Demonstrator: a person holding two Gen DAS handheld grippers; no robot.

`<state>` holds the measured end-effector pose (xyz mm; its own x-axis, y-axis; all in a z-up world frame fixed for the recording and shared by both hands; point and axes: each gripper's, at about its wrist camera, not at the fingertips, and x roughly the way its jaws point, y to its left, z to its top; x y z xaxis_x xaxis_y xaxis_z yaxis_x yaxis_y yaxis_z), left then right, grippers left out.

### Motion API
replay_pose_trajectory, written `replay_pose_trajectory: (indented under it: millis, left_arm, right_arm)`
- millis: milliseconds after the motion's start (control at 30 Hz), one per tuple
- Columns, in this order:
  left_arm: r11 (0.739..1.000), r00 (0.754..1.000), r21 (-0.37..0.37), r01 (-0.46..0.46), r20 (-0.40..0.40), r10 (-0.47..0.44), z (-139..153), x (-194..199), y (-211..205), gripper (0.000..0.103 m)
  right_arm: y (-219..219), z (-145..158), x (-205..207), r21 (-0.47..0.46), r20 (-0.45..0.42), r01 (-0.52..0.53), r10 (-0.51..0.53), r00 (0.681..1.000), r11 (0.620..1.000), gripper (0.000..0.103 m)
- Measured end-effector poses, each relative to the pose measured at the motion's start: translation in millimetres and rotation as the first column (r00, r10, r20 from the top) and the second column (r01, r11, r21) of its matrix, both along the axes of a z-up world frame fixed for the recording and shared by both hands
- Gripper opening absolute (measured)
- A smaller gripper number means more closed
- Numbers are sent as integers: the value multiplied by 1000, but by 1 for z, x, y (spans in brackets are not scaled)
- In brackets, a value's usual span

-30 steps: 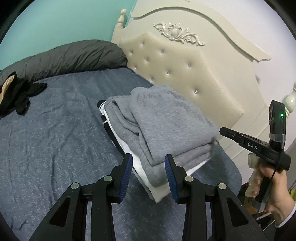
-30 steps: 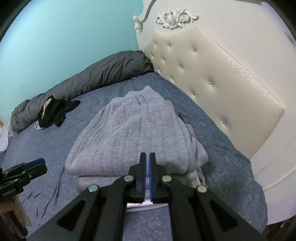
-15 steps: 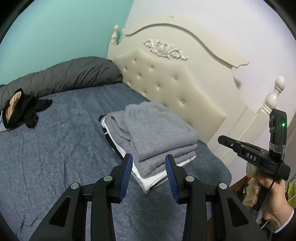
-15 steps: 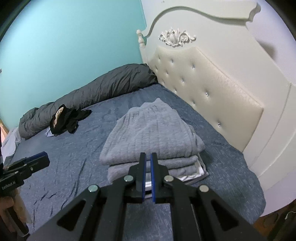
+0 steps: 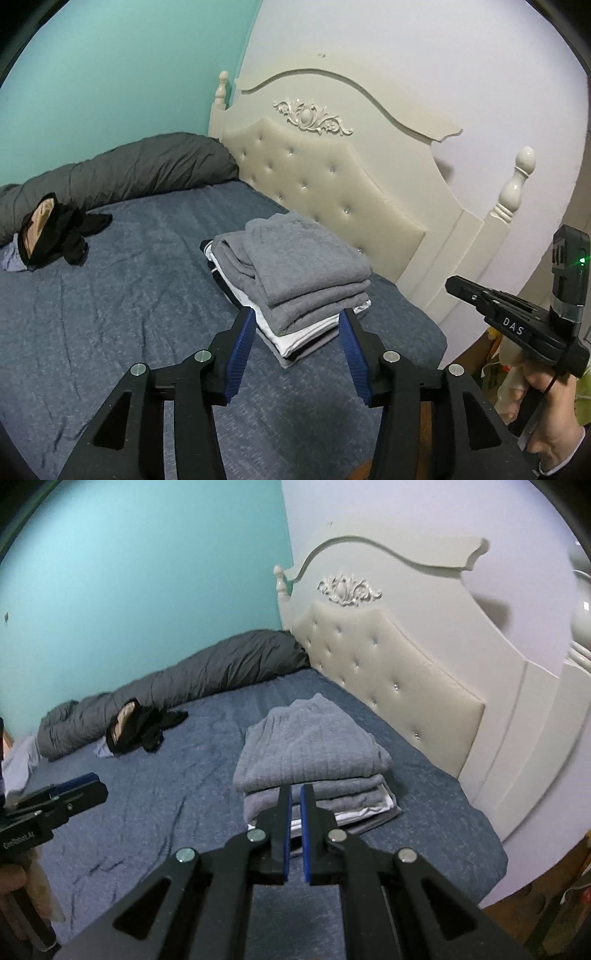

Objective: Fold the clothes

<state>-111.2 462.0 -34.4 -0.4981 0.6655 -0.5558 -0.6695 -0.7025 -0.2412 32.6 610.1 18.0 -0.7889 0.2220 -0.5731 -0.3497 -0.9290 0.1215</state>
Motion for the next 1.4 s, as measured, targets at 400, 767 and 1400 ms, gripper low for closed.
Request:
replay_pose_trajectory:
  millis: [400,767,1400]
  left_arm:
    - [1000,999,20,17,-45,-16,12,32,-33,67]
    - [999,996,11,44,-80,-43,12,57,-54,79]
    - [1000,994,-11,27,-102,-28,-2,80,-70,103]
  right_arm:
    - [-47,17,49,34,-48,37,-36,998,999,10]
    - [-73,11,77,-7,-65,49,-49,997,999,43]
    - [-98,-2,104,-23,-86,94,-96,992,995,85]
